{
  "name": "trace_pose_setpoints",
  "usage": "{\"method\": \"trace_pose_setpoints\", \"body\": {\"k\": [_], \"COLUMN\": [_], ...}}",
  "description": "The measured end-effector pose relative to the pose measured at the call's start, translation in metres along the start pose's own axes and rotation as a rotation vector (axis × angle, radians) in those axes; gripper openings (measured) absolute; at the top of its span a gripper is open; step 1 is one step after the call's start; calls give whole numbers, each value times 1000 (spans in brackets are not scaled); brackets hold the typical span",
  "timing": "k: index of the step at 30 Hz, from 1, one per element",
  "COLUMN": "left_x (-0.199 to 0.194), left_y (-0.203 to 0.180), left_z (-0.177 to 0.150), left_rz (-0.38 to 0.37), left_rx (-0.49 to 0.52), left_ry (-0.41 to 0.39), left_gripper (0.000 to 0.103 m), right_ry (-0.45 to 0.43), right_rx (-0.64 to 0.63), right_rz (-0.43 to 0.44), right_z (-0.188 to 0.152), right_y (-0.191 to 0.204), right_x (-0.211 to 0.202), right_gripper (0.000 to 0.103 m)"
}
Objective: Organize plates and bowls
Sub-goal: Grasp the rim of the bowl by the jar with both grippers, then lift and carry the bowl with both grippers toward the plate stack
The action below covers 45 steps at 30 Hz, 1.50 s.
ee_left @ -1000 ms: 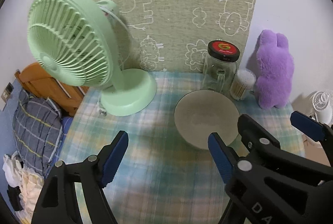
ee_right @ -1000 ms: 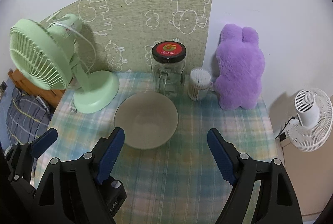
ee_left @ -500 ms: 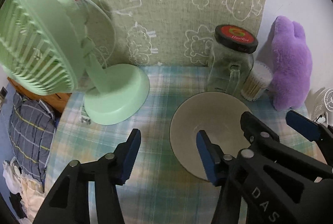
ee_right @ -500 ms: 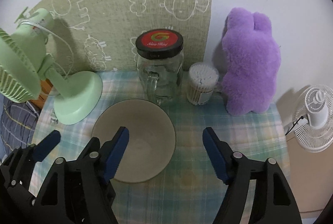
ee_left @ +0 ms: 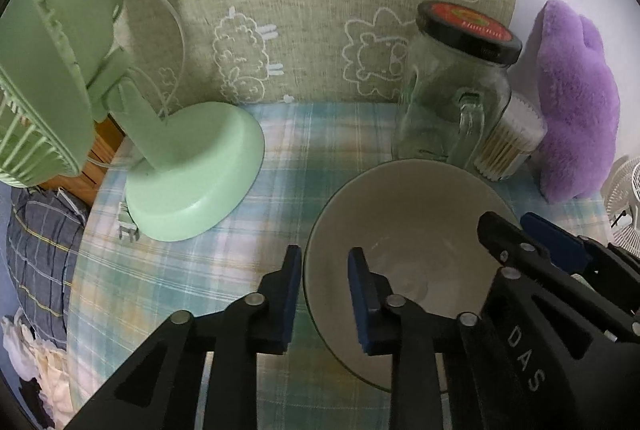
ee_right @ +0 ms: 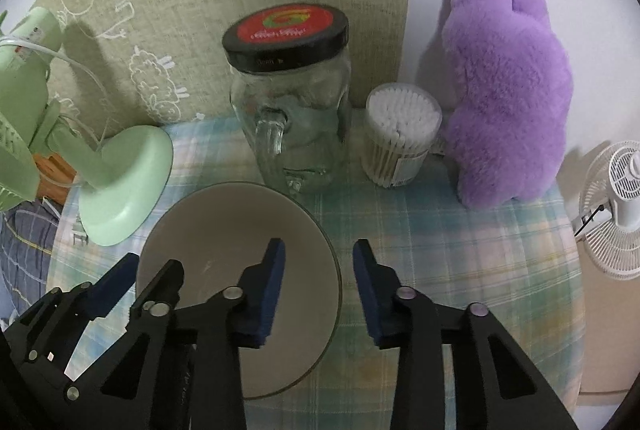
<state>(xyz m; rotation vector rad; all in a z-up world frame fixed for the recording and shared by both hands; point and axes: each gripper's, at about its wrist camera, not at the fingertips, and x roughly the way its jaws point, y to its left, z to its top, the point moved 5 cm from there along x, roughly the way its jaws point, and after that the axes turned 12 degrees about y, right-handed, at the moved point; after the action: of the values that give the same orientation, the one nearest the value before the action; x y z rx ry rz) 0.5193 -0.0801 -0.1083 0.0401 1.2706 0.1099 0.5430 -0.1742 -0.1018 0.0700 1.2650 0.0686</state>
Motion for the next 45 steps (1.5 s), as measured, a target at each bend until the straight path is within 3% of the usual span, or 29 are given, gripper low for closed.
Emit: {"method": "trace_pose_setpoints", "body": {"k": [12,22,37,45], "left_x": [5,-6,-38,-73], "left_y": [2,3,5,11], "left_z": [0,-9,-62,-84], "left_rz": [25,28,24,10], "left_rx": [-6,0,19,35], "left_ry": [13,22,37,14], "left_gripper": [13,13,13,13], "right_ry": [0,17,65,51], "right_rx": [-2,-1,15,43], "right_rz": [-26,-22,-25,-31], "right_z": [2,-7,-53,-81], "right_y": [-1,-3,-3,-3], "right_x": [7,-2,-29,-65], "right_gripper": [18,17,17,17]}}
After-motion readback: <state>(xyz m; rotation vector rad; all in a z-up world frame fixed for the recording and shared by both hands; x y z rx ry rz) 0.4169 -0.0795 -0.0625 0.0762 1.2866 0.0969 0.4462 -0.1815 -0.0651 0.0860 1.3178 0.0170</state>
